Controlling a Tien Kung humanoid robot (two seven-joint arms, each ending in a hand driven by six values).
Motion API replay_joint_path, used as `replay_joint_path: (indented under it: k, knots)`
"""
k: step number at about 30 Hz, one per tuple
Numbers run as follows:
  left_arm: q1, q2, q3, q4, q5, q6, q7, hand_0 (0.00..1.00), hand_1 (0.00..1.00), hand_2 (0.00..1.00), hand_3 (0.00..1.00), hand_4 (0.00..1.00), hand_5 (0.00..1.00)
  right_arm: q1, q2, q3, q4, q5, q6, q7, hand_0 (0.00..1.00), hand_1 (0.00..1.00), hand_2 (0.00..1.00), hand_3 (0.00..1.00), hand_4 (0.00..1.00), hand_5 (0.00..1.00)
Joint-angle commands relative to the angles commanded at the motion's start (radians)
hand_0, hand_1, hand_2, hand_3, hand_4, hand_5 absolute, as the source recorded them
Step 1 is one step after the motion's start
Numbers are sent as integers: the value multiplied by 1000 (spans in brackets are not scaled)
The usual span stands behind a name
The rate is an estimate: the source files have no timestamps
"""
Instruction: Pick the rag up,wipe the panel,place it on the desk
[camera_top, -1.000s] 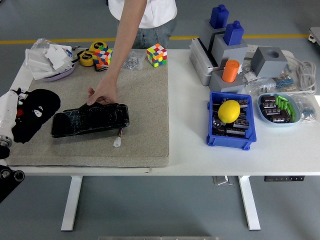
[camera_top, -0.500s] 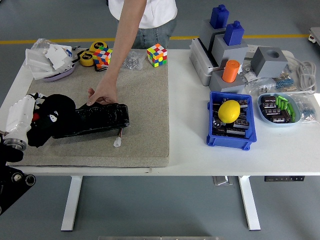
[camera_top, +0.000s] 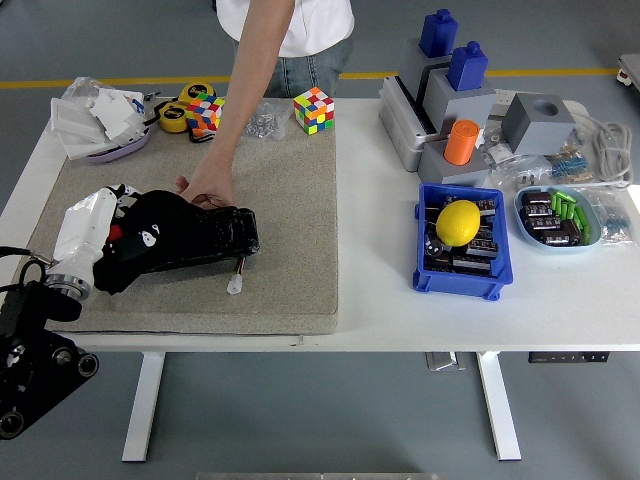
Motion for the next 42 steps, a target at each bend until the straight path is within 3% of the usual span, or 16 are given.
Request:
replay_joint_path:
  k: [29, 42]
  knots:
    - [-137, -43, 208, -4, -23, 0, 9, 186, 60, 261, 571, 499, 107, 5, -16, -11, 3, 0, 5, -3, 751, 638, 690, 593, 957, 576]
    - [-169, -56, 239, 2, -26, 0, 14, 185, 60, 261, 570, 500, 105, 5, -20, -17, 5, -1, 6, -5, 750, 638, 690, 593, 957, 575]
